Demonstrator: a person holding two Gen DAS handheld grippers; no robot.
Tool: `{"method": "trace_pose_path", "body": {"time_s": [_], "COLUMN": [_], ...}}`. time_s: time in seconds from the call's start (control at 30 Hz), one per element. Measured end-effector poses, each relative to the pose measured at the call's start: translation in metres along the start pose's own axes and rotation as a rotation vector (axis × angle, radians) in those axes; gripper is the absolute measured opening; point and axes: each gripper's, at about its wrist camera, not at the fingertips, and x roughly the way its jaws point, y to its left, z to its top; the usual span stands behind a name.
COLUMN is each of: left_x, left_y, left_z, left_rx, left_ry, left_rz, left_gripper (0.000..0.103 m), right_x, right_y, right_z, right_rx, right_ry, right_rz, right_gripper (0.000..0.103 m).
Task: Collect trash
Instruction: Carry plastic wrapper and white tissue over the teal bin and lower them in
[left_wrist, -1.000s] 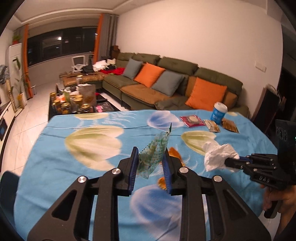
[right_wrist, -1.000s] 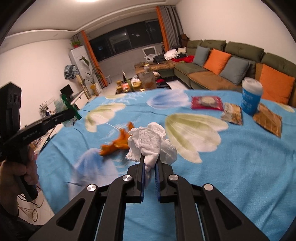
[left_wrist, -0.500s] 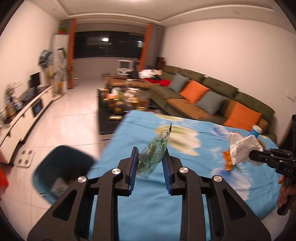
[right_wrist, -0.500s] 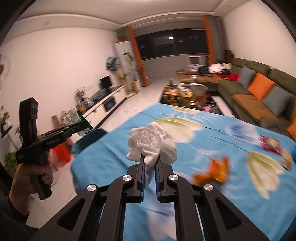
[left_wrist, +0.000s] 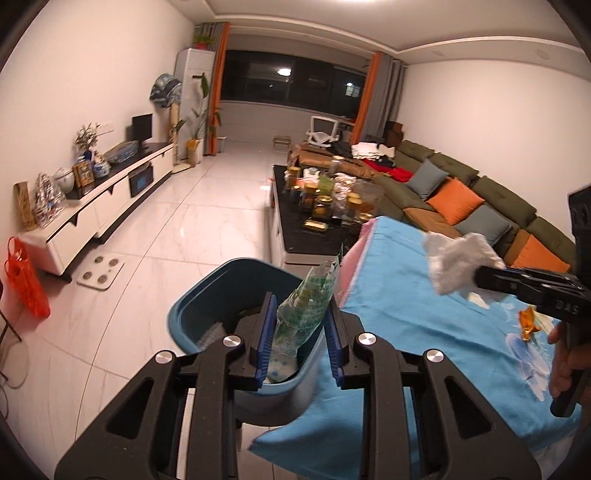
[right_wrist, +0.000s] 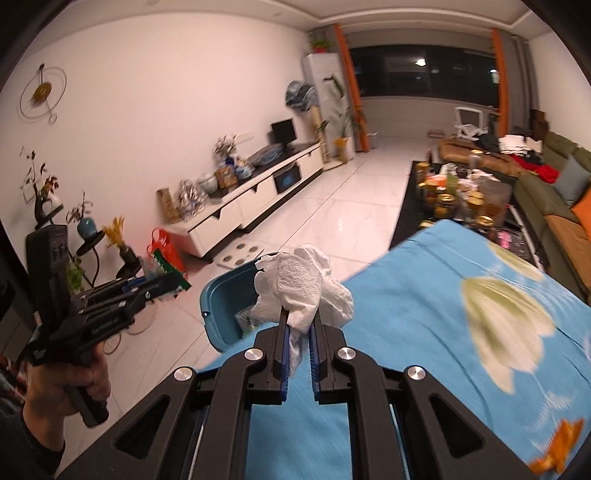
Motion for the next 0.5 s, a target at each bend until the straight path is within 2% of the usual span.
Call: {"method": "trace_pose_path", "body": {"time_s": [0.1,0.3,0.5], "left_x": [0.006,0.044,0.084], "left_y": [0.014,0.031,0.029], "left_z": [0.001,-0.006,-0.010], "left_rx": [-0.010,-0.036,-0.054], "left_ry": [0.016,0.088,0.132], "left_rz": [0.011,0.026,0.034], "left_gripper": [0.026,0.026,0.026], "right_x": [0.035,0.096,0.139], "right_y": [0.011,0.032,0.048], "right_z": [0.013,0.028,0.034], "right_rx": [-0.021,-0.079,-0.143], "right_ry": [0.047,0.142,0.224], "right_rz": [0.014,0.010,-0.013], "right_gripper": [0.008,0.008,0.008]}}
